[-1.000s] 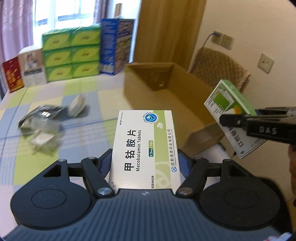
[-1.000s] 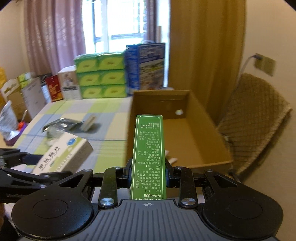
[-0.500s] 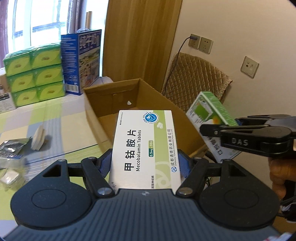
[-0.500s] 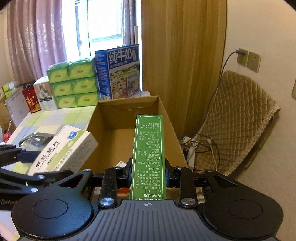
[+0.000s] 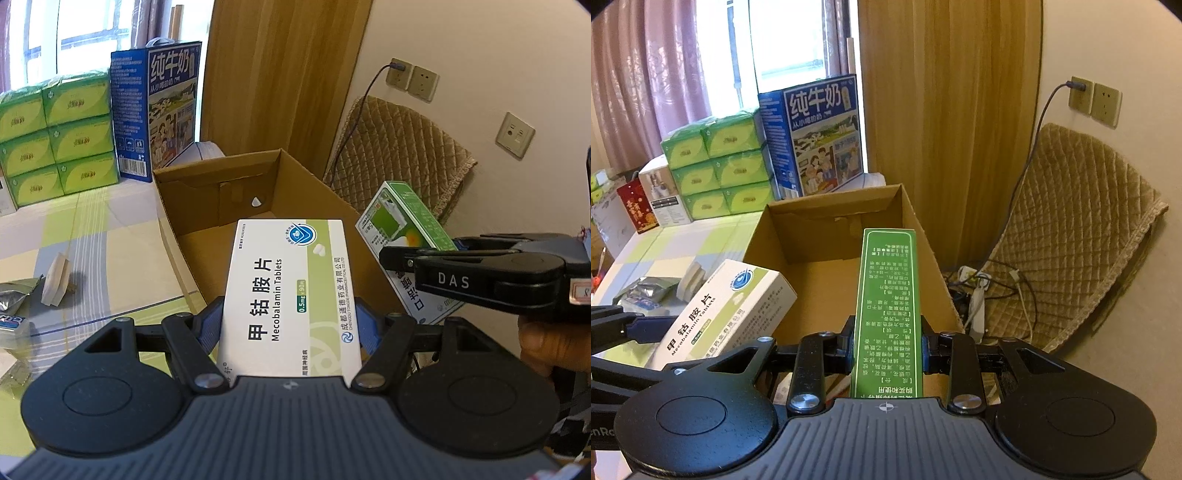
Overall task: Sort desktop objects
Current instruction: 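Open the left tool dropping the white box while the right tool drops the green box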
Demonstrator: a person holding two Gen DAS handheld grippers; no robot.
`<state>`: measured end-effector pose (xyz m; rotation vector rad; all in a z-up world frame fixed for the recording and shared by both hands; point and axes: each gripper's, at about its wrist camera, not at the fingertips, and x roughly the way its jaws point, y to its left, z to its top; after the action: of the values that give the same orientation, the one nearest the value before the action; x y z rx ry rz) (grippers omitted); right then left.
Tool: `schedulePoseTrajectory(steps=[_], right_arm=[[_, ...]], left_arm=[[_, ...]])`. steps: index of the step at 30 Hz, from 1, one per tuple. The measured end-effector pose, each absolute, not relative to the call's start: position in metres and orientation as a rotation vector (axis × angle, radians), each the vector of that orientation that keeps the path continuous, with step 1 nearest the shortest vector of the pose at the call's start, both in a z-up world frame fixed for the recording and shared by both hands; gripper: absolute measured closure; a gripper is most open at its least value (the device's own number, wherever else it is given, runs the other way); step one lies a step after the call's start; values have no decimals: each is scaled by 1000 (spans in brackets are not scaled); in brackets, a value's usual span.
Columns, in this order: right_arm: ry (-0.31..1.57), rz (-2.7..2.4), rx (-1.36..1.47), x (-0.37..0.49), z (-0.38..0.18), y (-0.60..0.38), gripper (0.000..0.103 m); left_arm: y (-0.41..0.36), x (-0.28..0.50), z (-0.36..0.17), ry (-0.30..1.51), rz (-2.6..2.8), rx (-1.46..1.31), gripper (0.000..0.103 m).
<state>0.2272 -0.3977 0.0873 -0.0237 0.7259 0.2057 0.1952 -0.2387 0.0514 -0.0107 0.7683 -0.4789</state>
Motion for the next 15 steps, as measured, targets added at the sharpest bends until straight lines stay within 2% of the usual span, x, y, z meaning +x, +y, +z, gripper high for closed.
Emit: schedulePoseTrajectory(steps=[15], right_arm=[[742,193,-27,247,79,-398,75]], left_arm=[[-249,229,39,800,-459,4,36]])
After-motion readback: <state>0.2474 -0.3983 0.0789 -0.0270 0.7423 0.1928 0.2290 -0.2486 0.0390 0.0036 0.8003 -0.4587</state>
